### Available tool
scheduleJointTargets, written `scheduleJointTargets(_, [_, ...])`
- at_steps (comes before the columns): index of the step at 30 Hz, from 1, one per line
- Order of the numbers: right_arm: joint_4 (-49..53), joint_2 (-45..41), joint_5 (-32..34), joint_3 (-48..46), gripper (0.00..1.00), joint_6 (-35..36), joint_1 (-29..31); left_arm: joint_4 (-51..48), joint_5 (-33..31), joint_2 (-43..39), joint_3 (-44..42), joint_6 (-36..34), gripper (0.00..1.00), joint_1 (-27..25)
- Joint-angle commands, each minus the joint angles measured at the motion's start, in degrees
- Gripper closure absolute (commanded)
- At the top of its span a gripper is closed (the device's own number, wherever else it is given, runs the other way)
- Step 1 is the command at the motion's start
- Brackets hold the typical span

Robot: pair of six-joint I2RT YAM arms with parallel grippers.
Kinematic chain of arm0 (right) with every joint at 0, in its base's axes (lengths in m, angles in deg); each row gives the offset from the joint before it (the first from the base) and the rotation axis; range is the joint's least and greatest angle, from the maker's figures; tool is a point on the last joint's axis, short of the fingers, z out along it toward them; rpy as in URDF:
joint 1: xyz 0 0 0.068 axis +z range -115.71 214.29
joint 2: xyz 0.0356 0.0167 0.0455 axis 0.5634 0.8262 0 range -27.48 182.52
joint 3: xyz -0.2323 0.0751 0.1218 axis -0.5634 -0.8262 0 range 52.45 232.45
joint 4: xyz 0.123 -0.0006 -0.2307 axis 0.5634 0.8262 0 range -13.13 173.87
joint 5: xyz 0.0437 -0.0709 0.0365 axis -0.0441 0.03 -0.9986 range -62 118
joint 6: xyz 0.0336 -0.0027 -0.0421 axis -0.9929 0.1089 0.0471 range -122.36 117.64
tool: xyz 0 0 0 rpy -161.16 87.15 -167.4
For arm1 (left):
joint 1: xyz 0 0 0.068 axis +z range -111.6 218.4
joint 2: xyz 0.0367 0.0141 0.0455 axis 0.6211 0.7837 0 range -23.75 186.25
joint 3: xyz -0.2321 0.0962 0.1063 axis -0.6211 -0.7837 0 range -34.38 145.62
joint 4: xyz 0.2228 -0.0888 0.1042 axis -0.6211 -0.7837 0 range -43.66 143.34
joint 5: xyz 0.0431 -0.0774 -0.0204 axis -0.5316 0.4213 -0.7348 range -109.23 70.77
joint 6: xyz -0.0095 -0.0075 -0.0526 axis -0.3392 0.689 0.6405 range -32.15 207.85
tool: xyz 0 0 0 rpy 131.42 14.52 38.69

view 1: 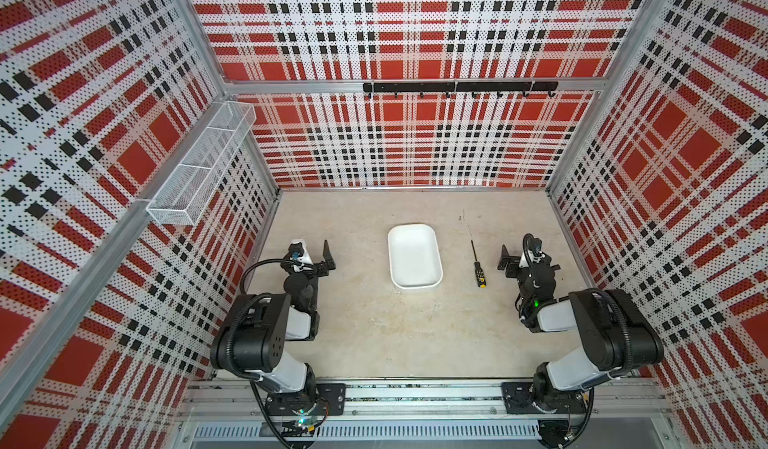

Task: Put the screwdriver in the bin
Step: 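Raise both grippers from rest and move them toward the table centre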

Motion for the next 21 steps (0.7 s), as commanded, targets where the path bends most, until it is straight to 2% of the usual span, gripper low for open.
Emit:
scheduleJointTargets(1, [-1.4, 0.6, -0.4, 0.7, 0.0, 0.4, -0.3, 0.4, 0.5, 0.6, -0.2, -0.3, 0.02, 0.4])
scheduleJointTargets(7, [-1.8, 0.6, 0.2, 0.4, 0.0, 0.4, -0.3, 0.2, 0.7, 0.2, -0.3, -0.4, 0.02, 0.3])
scheduleJointTargets(9, [-0.7, -0.1, 1.2, 0.7, 0.0, 0.1, -0.2, -5.1, 1.2, -2.2, 1.5, -1.1, 0.02, -0.1])
scheduleJointTargets(11, [3.8, -2.7, 3.1, 2.1, 0.0, -0.4, -0.2, -15.1, 1.0, -5.5, 5.6, -1.6, 0.02, -0.5])
scheduleJointTargets(14, [15.4, -7.4, 3.0, 6.2, 0.0, -0.6, -0.2, -28.2, 2.2, -9.2, 11.8, -1.3, 0.02, -1.1])
scheduleJointTargets(18, [37.6, -13.8, 2.1, 15.0, 0.0, -3.9, -0.2, -39.6, 9.6, -10.5, 18.6, 4.4, 0.02, -1.3])
scheduleJointTargets(21, [53.0, -16.0, -2.3, 21.8, 0.0, -6.8, -0.2, -45.4, 15.2, -9.4, 22.0, 8.4, 0.02, -2.2])
